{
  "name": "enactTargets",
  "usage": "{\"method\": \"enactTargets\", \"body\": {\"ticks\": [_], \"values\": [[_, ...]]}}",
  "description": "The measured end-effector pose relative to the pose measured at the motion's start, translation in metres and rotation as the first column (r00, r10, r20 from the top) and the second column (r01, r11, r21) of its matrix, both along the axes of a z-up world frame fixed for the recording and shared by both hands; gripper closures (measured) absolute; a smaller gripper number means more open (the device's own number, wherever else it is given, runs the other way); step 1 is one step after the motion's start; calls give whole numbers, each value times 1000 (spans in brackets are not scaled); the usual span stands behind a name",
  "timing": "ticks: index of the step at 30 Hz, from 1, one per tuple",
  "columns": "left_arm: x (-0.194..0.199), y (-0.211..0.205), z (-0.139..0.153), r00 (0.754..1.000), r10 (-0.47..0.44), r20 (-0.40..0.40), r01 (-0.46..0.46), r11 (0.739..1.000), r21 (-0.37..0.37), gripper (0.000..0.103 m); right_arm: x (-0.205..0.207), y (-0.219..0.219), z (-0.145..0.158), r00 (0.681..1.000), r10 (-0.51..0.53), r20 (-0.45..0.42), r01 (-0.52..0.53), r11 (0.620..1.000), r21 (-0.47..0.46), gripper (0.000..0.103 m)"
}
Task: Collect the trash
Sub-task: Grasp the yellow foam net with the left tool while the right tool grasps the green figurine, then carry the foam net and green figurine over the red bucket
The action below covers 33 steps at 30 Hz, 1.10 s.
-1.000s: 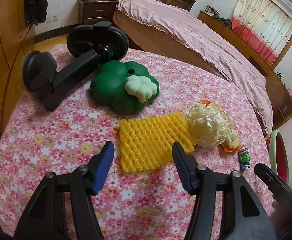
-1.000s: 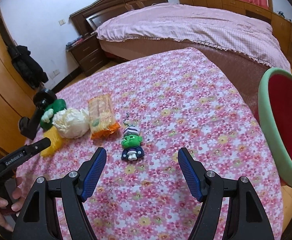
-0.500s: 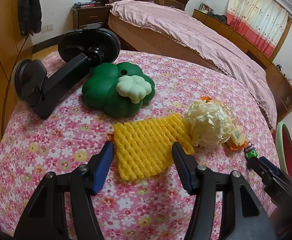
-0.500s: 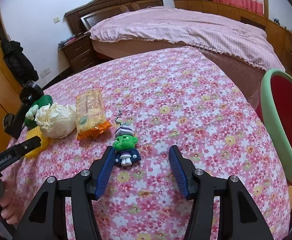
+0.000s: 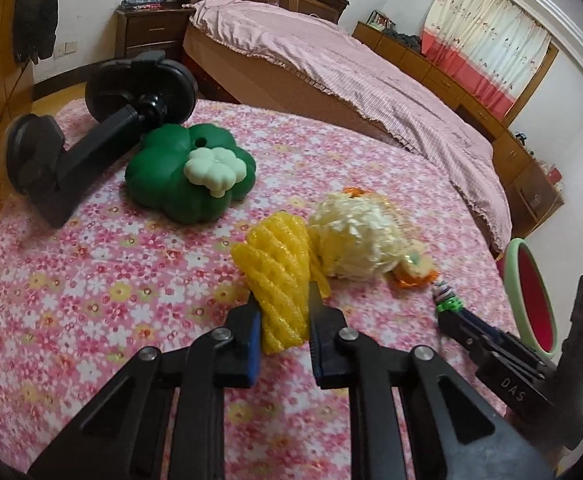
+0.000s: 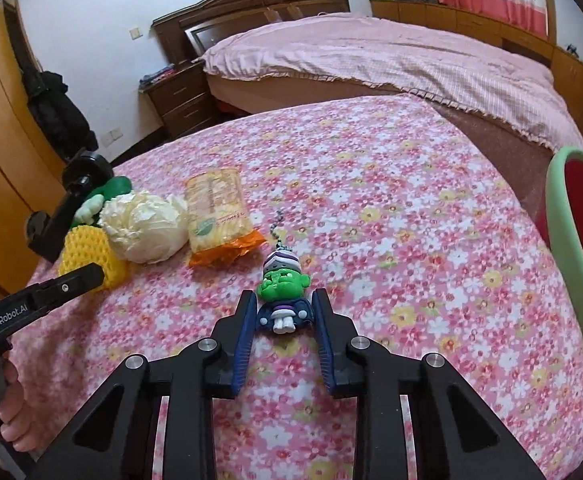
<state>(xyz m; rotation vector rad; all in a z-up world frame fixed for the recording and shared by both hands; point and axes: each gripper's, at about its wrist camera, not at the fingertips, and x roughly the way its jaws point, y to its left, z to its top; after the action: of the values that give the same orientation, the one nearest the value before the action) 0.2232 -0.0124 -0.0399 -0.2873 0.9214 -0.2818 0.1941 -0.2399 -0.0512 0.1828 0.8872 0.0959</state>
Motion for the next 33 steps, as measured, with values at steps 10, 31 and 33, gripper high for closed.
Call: {"method": "enactTargets", "body": {"ticks": [10,31,33], "values": [[-41,6,28,999,13,48,-10,998,-56,85,-36,-7,19,1000,-2,25,0,997,79,86],[-104,-24,78,988,-67,141,79,993,-85,85,-114,-49,83,982,-85,169,52,981,188,90],[-105,-31,80,987,-86,135,100,990,-99,85,-119,-55,86,980,-92,178,55,978,203,90]]}}
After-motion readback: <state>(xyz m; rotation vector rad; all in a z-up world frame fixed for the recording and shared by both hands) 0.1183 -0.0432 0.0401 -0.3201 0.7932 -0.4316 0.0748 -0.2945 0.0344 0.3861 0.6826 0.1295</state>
